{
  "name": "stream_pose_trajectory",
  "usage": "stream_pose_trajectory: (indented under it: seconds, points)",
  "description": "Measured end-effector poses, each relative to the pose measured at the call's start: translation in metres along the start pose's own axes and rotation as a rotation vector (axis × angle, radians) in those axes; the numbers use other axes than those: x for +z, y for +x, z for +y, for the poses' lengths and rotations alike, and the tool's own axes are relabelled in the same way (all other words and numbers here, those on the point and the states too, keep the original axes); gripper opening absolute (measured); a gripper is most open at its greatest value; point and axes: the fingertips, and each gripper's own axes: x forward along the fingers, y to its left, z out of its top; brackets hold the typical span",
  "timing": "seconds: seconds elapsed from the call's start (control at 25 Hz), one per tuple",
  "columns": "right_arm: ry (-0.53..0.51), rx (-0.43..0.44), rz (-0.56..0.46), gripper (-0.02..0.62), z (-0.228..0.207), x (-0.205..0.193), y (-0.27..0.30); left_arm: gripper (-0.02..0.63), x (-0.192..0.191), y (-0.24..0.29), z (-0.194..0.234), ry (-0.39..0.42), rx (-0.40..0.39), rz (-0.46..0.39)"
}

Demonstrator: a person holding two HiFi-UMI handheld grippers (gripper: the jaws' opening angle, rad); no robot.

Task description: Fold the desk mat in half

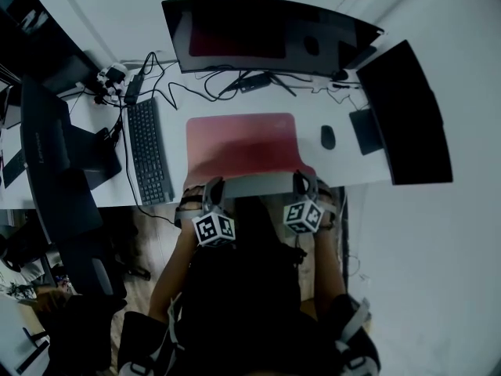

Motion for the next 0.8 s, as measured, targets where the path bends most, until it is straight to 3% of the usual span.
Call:
stream_pose_trajectory:
  seconds: [0.8]
  points:
    - [0.006, 0.048, -0.073, 0.023, -0.106, 0.08, 0.143, 0.021, 0.025, 0.124, 0.145, -0.018, 0.188, 0.049]
